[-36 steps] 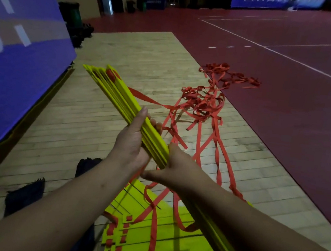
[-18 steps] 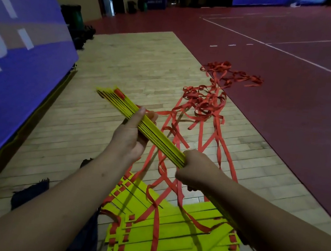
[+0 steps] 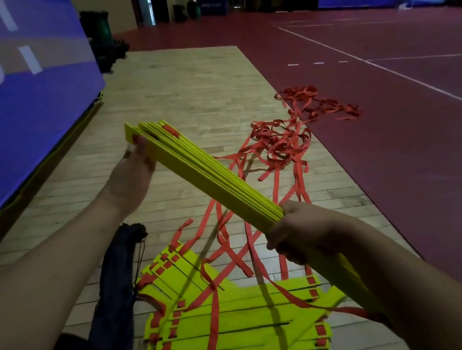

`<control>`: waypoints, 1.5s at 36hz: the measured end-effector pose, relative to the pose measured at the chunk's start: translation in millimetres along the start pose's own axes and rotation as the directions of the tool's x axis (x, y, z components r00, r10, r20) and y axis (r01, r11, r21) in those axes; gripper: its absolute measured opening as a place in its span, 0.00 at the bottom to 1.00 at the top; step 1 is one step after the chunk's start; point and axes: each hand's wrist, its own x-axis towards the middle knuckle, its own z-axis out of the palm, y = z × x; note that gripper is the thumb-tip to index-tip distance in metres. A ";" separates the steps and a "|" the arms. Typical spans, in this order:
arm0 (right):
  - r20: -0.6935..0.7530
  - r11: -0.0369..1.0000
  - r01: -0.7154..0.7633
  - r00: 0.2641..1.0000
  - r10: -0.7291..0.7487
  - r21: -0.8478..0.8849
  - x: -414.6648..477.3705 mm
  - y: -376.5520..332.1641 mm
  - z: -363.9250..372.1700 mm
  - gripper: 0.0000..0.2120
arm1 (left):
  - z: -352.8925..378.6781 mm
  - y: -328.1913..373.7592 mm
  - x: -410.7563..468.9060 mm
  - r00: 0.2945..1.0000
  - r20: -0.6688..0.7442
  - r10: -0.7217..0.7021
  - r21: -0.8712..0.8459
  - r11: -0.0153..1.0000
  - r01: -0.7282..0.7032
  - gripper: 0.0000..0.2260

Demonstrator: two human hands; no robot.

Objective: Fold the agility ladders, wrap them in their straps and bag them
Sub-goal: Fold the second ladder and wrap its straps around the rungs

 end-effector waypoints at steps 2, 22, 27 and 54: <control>0.036 1.000 0.008 0.999 -0.008 0.015 -0.4 2.0 -1.6 0.06 | -0.8 -5.1 -0.8 0.984 0.175 -0.004 -0.013 1.000 0.007 0.43; -0.579 0.428 0.524 0.815 -0.001 0.736 26.5 -4.8 -4.4 0.09 | 111.0 -13.2 -67.1 0.791 0.475 -0.385 0.747 0.651 -0.132 0.24; -0.594 0.308 0.562 0.804 0.013 0.768 35.3 -5.4 1.7 0.12 | 126.9 -27.3 -73.0 0.846 0.441 -0.298 0.846 0.452 -0.282 0.40; -0.544 -0.217 0.571 0.821 0.174 0.792 20.9 2.9 -38.0 0.13 | 111.2 -4.6 -76.2 0.898 0.368 -0.241 0.890 0.371 -0.265 0.22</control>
